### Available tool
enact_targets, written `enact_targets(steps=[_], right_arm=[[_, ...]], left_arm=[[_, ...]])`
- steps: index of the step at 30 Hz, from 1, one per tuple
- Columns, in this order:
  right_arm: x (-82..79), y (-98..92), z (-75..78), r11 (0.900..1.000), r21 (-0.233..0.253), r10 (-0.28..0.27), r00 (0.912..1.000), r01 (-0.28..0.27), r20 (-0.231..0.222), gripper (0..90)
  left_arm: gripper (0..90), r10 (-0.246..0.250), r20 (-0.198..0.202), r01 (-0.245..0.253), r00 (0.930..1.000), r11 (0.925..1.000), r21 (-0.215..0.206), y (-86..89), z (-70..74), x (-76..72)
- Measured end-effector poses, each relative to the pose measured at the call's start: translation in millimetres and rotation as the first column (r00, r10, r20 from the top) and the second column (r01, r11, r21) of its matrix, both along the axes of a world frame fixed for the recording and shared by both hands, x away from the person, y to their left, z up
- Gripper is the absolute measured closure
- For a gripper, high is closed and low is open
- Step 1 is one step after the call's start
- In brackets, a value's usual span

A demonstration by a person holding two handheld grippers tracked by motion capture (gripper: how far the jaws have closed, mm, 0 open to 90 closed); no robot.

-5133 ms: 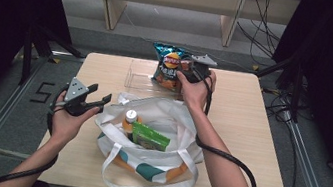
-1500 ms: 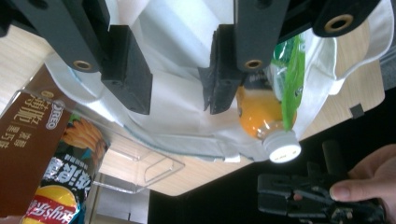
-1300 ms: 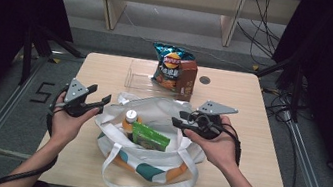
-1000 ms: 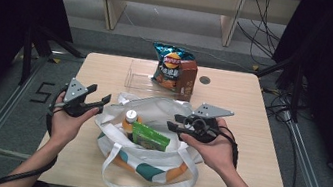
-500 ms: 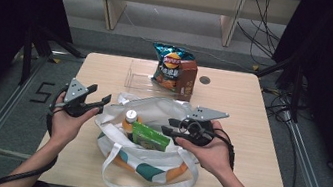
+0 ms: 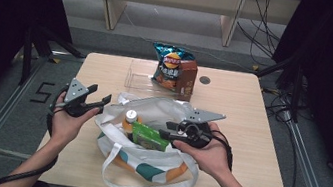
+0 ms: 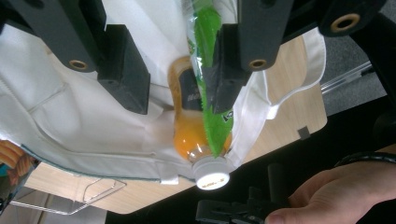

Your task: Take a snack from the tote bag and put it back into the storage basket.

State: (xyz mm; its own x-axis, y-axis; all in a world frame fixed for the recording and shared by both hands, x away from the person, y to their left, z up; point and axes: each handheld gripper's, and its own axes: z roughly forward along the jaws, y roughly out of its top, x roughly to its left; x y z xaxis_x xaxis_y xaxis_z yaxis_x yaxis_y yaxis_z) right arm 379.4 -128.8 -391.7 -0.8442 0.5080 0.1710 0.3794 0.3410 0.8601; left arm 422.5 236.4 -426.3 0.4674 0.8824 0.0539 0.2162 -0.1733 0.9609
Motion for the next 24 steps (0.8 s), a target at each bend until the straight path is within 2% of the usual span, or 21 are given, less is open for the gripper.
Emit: enact_targets(steps=[2,3,5,6,7,8,9,11,12,13,14,16,17,18,23,24], right_arm=[[0.9,-0.4,0.2,1.0,-0.016,0.008,0.9998,-0.008,0.018,57.4],[-0.8,0.5,-0.1,1.0,-0.015,0.004,0.9999,-0.004,-0.013,57.2],[1.3,1.2,-3.0,1.0,-0.015,0.025,0.9997,-0.025,0.004,56.9],[0.3,1.2,-3.6,1.0,-0.023,0.012,0.9998,-0.012,-0.017,56.7],[0.9,2.7,-5.9,1.0,-0.008,0.027,0.9993,-0.027,-0.024,56.6],[0.5,2.4,-6.2,1.0,-0.022,0.017,0.9996,-0.017,-0.023,56.6],[1.9,2.4,-7.2,0.999,-0.026,0.03,0.9995,-0.03,-0.004,56.5],[-0.2,3.9,-8.4,0.999,-0.025,0.026,0.9991,-0.027,-0.033,56.5],[2.0,3.3,-9.1,0.999,-0.037,0.036,0.9994,-0.036,0.001,56.5],[-1.1,5.6,-10.4,1.0,-0.018,0.017,0.9992,-0.017,-0.037,56.4],[-0.4,4.1,-9.6,0.999,-0.043,0.027,0.999,-0.029,-0.036,56.4],[1.2,5.5,-12.5,0.998,-0.04,0.047,0.9987,-0.047,-0.018,56.4],[0.7,5.1,-12.7,0.998,-0.057,0.039,0.9991,-0.04,-0.019,56.4],[-0.5,6.6,-14.5,0.998,-0.049,0.041,0.9982,-0.043,-0.043,56.4],[0.0,6.3,-15.5,0.998,-0.039,0.044,0.9981,-0.046,-0.044,58.6],[0.4,6.3,-14.9,0.997,-0.051,0.054,0.9975,-0.056,-0.046,59.0]], left_arm=[[34.7,-0.001,0.0,0.001,1.0,1.0,-0.001,-0.1,-0.1,-0.1],[34.7,0.0,0.001,0.0,1.0,1.0,-0.001,-0.2,0.0,-0.2],[34.7,-0.001,0.002,0.001,1.0,1.0,-0.002,-0.2,0.5,-0.5],[34.8,-0.002,0.003,0.002,1.0,1.0,0.001,0.0,0.7,-0.5],[34.8,-0.001,0.003,0.001,1.0,1.0,0.0,0.0,0.7,-0.5],[34.8,-0.001,0.003,0.001,1.0,1.0,0.0,0.1,0.7,-0.4],[34.9,0.0,0.002,0.0,1.0,1.0,0.0,0.1,0.6,-0.4],[34.8,0.0,0.002,0.0,1.0,1.0,0.0,-0.1,0.5,-0.5],[34.8,-0.001,0.003,0.001,1.0,1.0,0.001,-0.1,0.6,-0.4],[34.8,-0.001,0.004,0.001,1.0,1.0,0.003,-0.1,0.7,-0.4],[34.9,-0.002,0.004,0.002,1.0,1.0,0.002,-0.1,0.9,-0.4],[34.9,-0.002,0.003,0.002,1.0,1.0,0.002,0.0,0.8,-0.4],[34.9,-0.001,0.002,0.001,1.0,1.0,0.001,0.0,0.7,-0.5],[35.0,-0.001,0.001,0.001,1.0,1.0,0.0,0.1,0.7,-0.5],[35.1,0.0,0.001,0.0,1.0,1.0,-0.001,0.1,0.6,-0.2],[35.1,-0.001,0.001,0.001,1.0,1.0,-0.001,-0.1,0.5,-0.1]])
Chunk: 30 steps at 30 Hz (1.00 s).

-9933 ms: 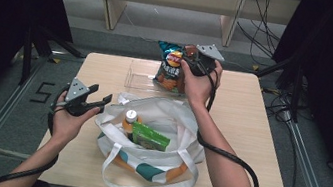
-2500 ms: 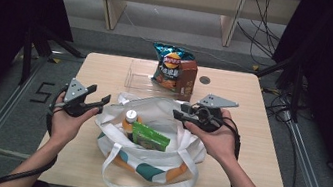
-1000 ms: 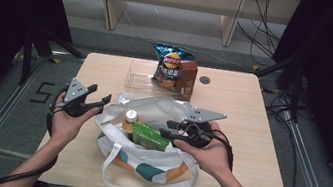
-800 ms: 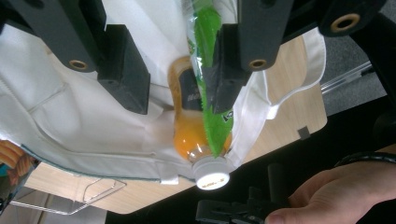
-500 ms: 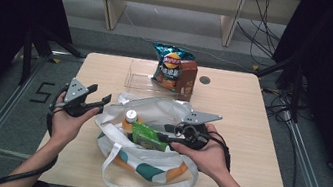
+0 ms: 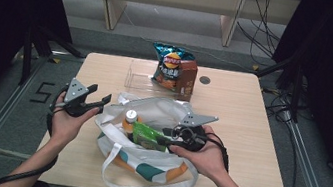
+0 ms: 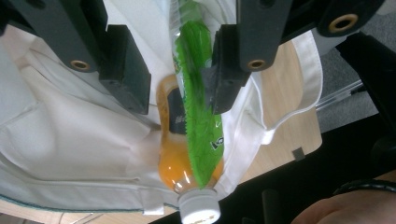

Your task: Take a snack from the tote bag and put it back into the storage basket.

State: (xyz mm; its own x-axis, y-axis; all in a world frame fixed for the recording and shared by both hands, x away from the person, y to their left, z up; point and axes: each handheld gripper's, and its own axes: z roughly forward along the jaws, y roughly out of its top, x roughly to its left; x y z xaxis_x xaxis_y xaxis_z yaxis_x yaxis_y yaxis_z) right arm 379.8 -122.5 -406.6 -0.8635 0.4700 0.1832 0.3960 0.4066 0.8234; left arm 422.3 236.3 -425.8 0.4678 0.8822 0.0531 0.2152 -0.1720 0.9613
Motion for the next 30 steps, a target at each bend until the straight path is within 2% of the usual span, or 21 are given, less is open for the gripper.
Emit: enact_targets(steps=[1,6,8,10,11,14,18,22,23,24,26,29,30], right_arm=[[-2.0,0.2,1.3,1.0,-0.008,-0.011,0.9999,0.011,-0.002,58.9],[-3.3,4.7,1.6,0.999,0.007,0.034,0.9994,-0.034,0.011,59.2],[-4.7,4.1,1.1,1.0,-0.013,0.021,0.9998,-0.021,0.005,61.6],[-5.1,6.3,-2.6,1.0,-0.009,0.022,0.9998,-0.022,0.003,63.5],[-4.7,4.9,-2.0,0.999,-0.032,0.027,0.9996,-0.027,-0.002,65.1],[-5.3,6.1,-3.4,0.999,-0.023,0.03,0.9995,-0.03,0.008,68.9],[-5.8,4.8,-2.8,0.998,-0.046,0.04,0.9992,-0.04,0.005,76.4],[-4.8,3.4,-2.9,0.997,-0.06,0.054,0.9979,-0.052,0.037,84.5],[-4.4,2.8,-2.3,0.996,-0.069,0.058,0.9963,-0.054,0.064,86.5],[-4.2,2.6,-2.4,0.996,-0.069,0.062,0.9952,-0.057,0.075,87.5],[-4.7,2.5,-2.4,0.996,-0.071,0.055,0.9964,-0.051,0.065,89.0],[-4.6,2.2,-0.8,0.997,-0.069,0.048,0.9935,-0.041,0.103,90.0],[-4.4,0.6,1.5,0.996,-0.084,0.051,0.9928,-0.042,0.108,90.0]], left_arm=[[35.2,-0.001,0.0,0.001,1.0,1.0,0.001,-0.1,0.1,-0.1],[35.1,0.0,0.002,0.0,1.0,1.0,0.001,-0.4,0.4,-0.4],[35.1,-0.001,0.003,0.001,1.0,1.0,0.001,-0.6,0.2,-0.3],[35.1,-0.002,0.004,0.002,1.0,1.0,0.001,-0.8,0.2,-0.3],[35.1,-0.002,0.003,0.002,1.0,1.0,0.001,-0.7,0.3,-0.4],[35.1,-0.001,0.003,0.001,1.0,1.0,0.002,0.0,0.5,-0.3],[35.1,-0.002,0.003,0.002,1.0,1.0,0.001,-0.5,0.2,-0.3],[35.1,-0.001,0.004,0.001,1.0,1.0,0.004,-0.6,0.7,-0.8],[35.1,-0.001,0.004,0.001,1.0,1.0,0.005,-0.6,0.6,-0.7],[35.1,-0.001,0.003,0.001,1.0,1.0,0.004,-0.6,0.5,-0.7],[35.1,0.0,0.004,0.0,1.0,1.0,0.004,-0.6,0.5,-0.7],[35.1,0.0,0.004,0.0,1.0,1.0,0.003,-0.3,0.5,-0.5],[35.1,0.0,0.003,0.0,1.0,1.0,0.002,-0.2,0.5,-0.5]])
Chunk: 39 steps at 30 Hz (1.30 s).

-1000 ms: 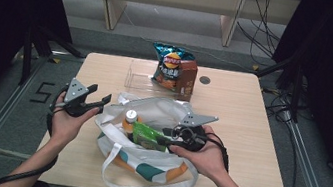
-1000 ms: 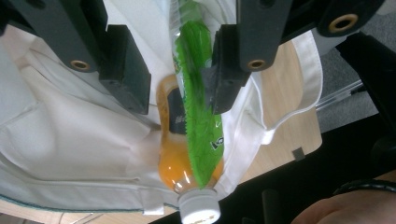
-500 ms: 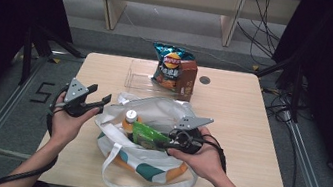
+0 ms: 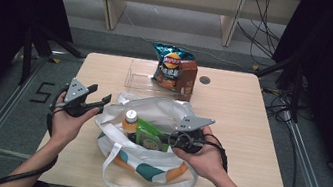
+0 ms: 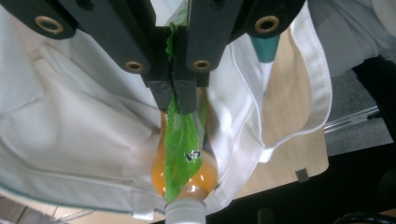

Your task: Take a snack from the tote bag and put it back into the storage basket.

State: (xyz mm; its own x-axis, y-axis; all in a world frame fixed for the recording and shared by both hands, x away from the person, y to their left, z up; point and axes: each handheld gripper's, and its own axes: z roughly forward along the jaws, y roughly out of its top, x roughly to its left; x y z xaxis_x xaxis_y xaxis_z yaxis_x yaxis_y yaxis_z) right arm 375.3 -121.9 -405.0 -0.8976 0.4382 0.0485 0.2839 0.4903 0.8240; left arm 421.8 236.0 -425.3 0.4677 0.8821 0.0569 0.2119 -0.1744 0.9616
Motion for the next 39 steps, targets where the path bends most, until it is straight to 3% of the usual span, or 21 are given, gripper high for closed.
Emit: enact_targets(steps=[5,6,9,11,15,16,17,18,19,30,33,34,35,37,39], right_arm=[[-1.4,-0.6,5.4,1.0,0.02,-0.012,0.9995,0.011,0.028,90.0],[-0.9,-1.0,6.6,1.0,0.014,0.006,0.9997,-0.007,0.023,90.0],[-0.9,-2.8,10.8,1.0,0.03,-0.009,0.9984,0.008,0.056,90.0],[-1.9,-4.2,13.7,0.999,0.029,-0.023,0.9987,0.022,0.046,90.0],[-0.3,-6.3,18.7,0.999,0.041,-0.017,0.9972,0.014,0.072,90.0],[-0.7,-7.1,20.3,0.999,0.039,-0.02,0.9981,0.017,0.058,90.0],[0.0,-7.0,20.7,0.999,0.048,-0.026,0.9966,0.023,0.078,90.0],[-0.5,-7.7,22.4,0.999,0.044,-0.018,0.9981,0.015,0.058,90.0],[-0.1,-8.5,23.4,0.999,0.043,-0.03,0.9962,0.027,0.081,90.0],[0.2,-10.5,37.2,0.996,0.08,-0.056,0.9921,0.047,0.113,90.0],[3.3,-12.4,41.2,0.995,0.085,-0.063,0.9881,0.052,0.14,90.0],[2.8,-12.8,42.7,0.995,0.083,-0.057,0.992,0.048,0.112,90.0],[4.4,-13.0,43.0,0.994,0.093,-0.063,0.9888,0.051,0.135,90.0],[6.1,-15.5,45.3,0.994,0.096,-0.059,0.9886,0.046,0.138,90.0],[5.8,-16.5,46.3,0.993,0.107,-0.069,0.9914,0.057,0.112,90.0]], left_arm=[[35.1,0.0,-0.002,0.0,1.0,1.0,0.0,-0.2,-0.2,0.0],[35.1,0.0,-0.001,0.0,1.0,1.0,-0.001,-0.2,-0.1,0.0],[35.1,0.001,0.0,-0.001,1.0,1.0,0.0,-0.1,0.1,0.0],[35.1,0.002,-0.001,-0.002,1.0,1.0,-0.001,-0.2,-0.2,0.0],[35.1,0.001,0.0,-0.001,1.0,1.0,-0.003,-0.6,-0.3,0.2],[35.1,0.001,-0.001,-0.001,1.0,1.0,-0.003,-0.7,-0.2,0.1],[35.1,0.002,-0.001,-0.002,1.0,1.0,-0.002,-0.6,-0.1,0.0],[35.1,0.002,-0.001,-0.002,1.0,1.0,-0.001,-0.5,0.0,-0.1],[35.1,0.001,-0.001,-0.001,1.0,1.0,-0.001,-0.4,0.1,-0.1],[35.1,0.002,-0.002,-0.002,1.0,1.0,-0.002,-0.4,-0.4,-0.3],[35.1,0.001,0.0,-0.001,1.0,1.0,-0.005,-0.6,-0.4,-0.1],[35.0,0.001,-0.001,-0.001,1.0,1.0,-0.007,-0.7,-0.4,-0.1],[35.0,0.0,0.0,0.0,1.0,1.0,-0.008,-0.7,-0.2,-0.2],[34.9,-0.004,0.005,0.004,1.0,0.9999,-0.011,-0.4,-0.2,0.5],[34.9,0.002,0.001,-0.002,1.0,1.0,-0.006,-0.3,0.1,0.0]])
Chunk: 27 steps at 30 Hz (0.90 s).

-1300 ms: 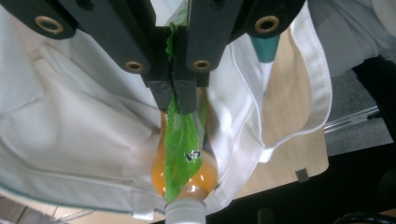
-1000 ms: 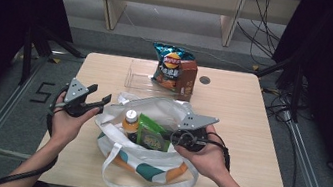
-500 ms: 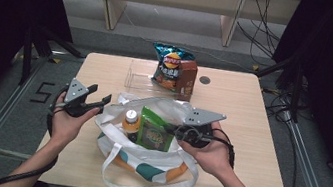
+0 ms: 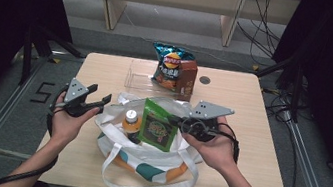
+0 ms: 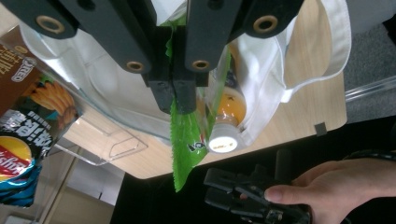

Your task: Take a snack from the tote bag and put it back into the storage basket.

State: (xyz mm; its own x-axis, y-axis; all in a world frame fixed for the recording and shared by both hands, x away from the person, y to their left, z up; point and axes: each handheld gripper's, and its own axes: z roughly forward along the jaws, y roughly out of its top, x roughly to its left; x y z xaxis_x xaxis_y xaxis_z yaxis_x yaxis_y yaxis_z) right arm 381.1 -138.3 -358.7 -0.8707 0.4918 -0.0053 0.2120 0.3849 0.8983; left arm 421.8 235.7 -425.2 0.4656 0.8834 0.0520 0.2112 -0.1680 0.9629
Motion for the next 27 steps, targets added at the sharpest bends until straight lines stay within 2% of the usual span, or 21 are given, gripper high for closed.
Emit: enact_targets(steps=[1,2,3,4,5,6,7,8,9,10,11,13,14,16,17,19,20,25,26,27], right_arm=[[0.8,-0.2,0.3,1.0,0.015,-0.015,0.9996,0.014,0.025,90.0],[0.4,-0.3,1.1,1.0,0.024,-0.02,0.9996,0.02,0.019,90.0],[0.9,-1.8,2.8,1.0,0.014,-0.018,0.9997,0.018,0.017,90.0],[2.1,-0.8,2.9,0.999,0.031,-0.019,0.999,0.018,0.041,90.0],[1.9,-2.1,5.1,1.0,0.017,-0.015,0.9994,0.014,0.031,90.0],[2.5,-1.3,5.2,0.999,0.031,-0.022,0.9987,0.021,0.045,90.0],[3.4,-2.3,6.9,1.0,0.025,-0.011,0.9992,0.01,0.037,90.0],[1.0,-1.3,7.5,0.998,0.046,-0.035,0.9994,0.034,0.006,90.0],[3.8,-2.9,9.1,0.999,0.039,-0.021,0.9995,0.02,0.023,90.0],[5.2,-3.1,9.4,0.998,0.048,-0.035,0.9984,0.033,0.044,90.0],[4.5,-3.6,10.4,0.998,0.05,-0.035,0.9992,0.034,0.019,90.0],[8.2,-4.5,11.2,0.998,0.061,-0.027,0.9985,0.024,0.048,90.0],[7.0,-4.2,11.8,0.997,0.067,-0.031,0.9992,0.029,0.027,90.0],[7.6,-4.4,13.4,0.998,0.062,-0.033,0.9986,0.03,0.041,90.0],[9.2,-4.9,13.9,0.998,0.061,-0.027,0.9977,0.023,0.063,90.0],[8.4,-4.5,15.1,0.997,0.067,-0.043,0.9977,0.039,0.053,90.0],[7.9,-5.2,16.0,0.997,0.063,-0.045,0.9984,0.042,0.035,90.0],[10.2,-4.8,16.6,0.997,0.073,-0.035,0.9981,0.032,0.05,90.0],[8.4,-4.6,17.1,0.996,0.074,-0.051,0.9979,0.048,0.039,90.0],[9.2,-4.6,17.2,0.996,0.075,-0.061,0.9965,0.057,0.058,90.0]], left_arm=[[34.9,0.0,0.0,0.0,1.0,1.0,0.0,-0.1,-0.2,0.0],[34.9,0.0,0.0,0.0,1.0,1.0,0.001,-0.4,-0.2,0.0],[34.9,0.001,0.0,-0.001,1.0,1.0,0.0,-0.7,-0.3,0.0],[34.9,0.0,0.0,0.0,1.0,1.0,0.001,-1.0,-0.3,-0.1],[34.9,-0.001,-0.001,0.001,1.0,1.0,0.001,-1.2,-0.3,-0.1],[34.9,-0.002,-0.001,0.002,1.0,1.0,0.002,-1.4,-0.4,0.0],[34.9,-0.004,-0.001,0.004,1.0,1.0,0.003,-1.5,-0.5,0.0],[34.8,-0.004,-0.001,0.004,1.0,1.0,0.002,-1.5,-0.6,0.0],[34.5,-0.003,-0.002,0.003,1.0,1.0,0.0,-1.5,-0.6,-0.1],[34.4,-0.003,-0.002,0.003,1.0,1.0,0.0,-1.5,-0.6,-0.1],[34.3,-0.002,0.001,0.002,1.0,1.0,-0.005,-1.3,-0.2,-0.3],[34.3,-0.003,0.002,0.003,1.0,1.0,-0.005,-1.3,0.0,-0.4],[34.3,-0.002,0.001,0.002,1.0,1.0,-0.005,-1.3,-0.1,-0.4],[34.4,-0.002,0.0,0.002,1.0,1.0,-0.004,-1.4,-0.3,-0.3],[34.4,-0.003,0.0,0.003,1.0,1.0,-0.003,-1.6,-0.3,-0.2],[34.4,-0.004,0.002,0.004,1.0,1.0,-0.003,-1.7,-0.2,-0.1],[34.4,-0.003,0.002,0.003,1.0,1.0,-0.004,-1.8,-0.2,-0.2],[34.4,-0.003,0.002,0.003,1.0,1.0,-0.004,-1.9,-0.2,-0.2],[34.4,-0.003,0.002,0.003,1.0,1.0,-0.006,-1.9,-0.1,-0.3],[34.4,-0.003,0.003,0.003,1.0,1.0,-0.006,-1.9,0.0,-0.3]])
